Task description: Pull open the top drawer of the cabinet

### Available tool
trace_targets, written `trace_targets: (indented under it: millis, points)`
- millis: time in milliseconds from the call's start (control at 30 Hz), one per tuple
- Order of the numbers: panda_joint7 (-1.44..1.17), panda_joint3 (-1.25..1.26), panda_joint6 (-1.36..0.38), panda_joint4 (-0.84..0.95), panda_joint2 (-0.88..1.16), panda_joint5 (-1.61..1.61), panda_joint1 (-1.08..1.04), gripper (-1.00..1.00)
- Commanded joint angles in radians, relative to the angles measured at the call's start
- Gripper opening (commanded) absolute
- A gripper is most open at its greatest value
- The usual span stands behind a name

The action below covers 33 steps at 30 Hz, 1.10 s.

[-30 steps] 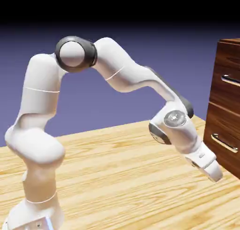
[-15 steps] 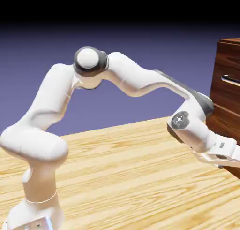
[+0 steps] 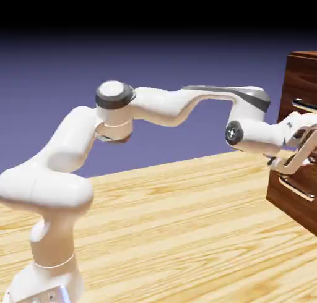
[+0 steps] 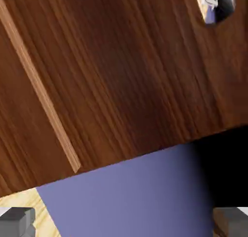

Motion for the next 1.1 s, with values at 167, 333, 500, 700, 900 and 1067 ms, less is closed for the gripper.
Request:
trace_targets:
  millis: [167,333,500,700,900,1067]
  points:
    - [-0.194,-0.106,-0.031,0.078,0.124,0.182,0.067,1.0]
    - [-0.148,-0.083,0.036,0.26,0.141,0.166,-0.048,1.0]
    - [-0.124,-0.071,0.072,0.358,0.15,0.157,-0.11,-1.0]
    - [-0.173,-0.101,-0.01,0.141,0.135,0.179,0.025,-1.0]
    - [-0.213,-0.138,-0.087,-0.076,0.122,0.188,0.167,-1.0]
    - [-0.241,-0.177,-0.147,-0.257,0.114,0.185,0.292,-1.0]
